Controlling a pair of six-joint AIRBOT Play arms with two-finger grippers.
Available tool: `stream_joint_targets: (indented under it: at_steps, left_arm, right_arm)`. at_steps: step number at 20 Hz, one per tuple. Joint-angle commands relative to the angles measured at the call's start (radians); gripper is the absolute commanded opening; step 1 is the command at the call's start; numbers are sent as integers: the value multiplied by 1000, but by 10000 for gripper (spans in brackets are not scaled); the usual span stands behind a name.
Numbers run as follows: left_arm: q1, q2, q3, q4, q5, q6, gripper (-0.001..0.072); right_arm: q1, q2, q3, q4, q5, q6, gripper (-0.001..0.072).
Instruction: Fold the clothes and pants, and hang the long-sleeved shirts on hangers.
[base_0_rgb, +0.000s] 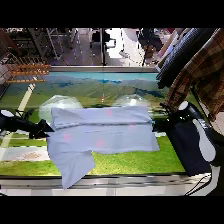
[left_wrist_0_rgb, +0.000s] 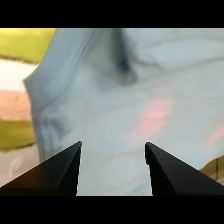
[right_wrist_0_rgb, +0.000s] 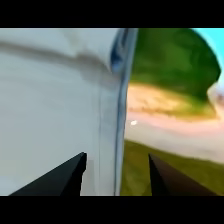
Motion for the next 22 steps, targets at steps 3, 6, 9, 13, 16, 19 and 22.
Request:
stream_joint_targets:
  at_steps: [3,6,9,13,16,19,22]
  left_arm:
    - [10,299,-426,128,98,-9,439]
    - [10,433,-612,137,151,14,439]
    - [2,467,-699,123,186,16,438]
    - [-60,467,-745,34,276,21,374]
    - [-84,470,-743,-34,271,37,6]
    - [-41,494,-715,-39,183,82,5]
    - [29,521,-621,-153,40,121,5]
  right_arm:
    - [-179,119,-329,148,63,-130,438]
    - [-218,125,-394,143,83,-155,438]
    - [-206,124,-428,155,92,-209,322]
    - [-196,124,-430,180,76,-243,88]
    - [-196,140,-429,179,101,-253,17]
    - [-196,227,-425,175,93,-267,15]
    - [-195,331,-384,180,90,-265,13]
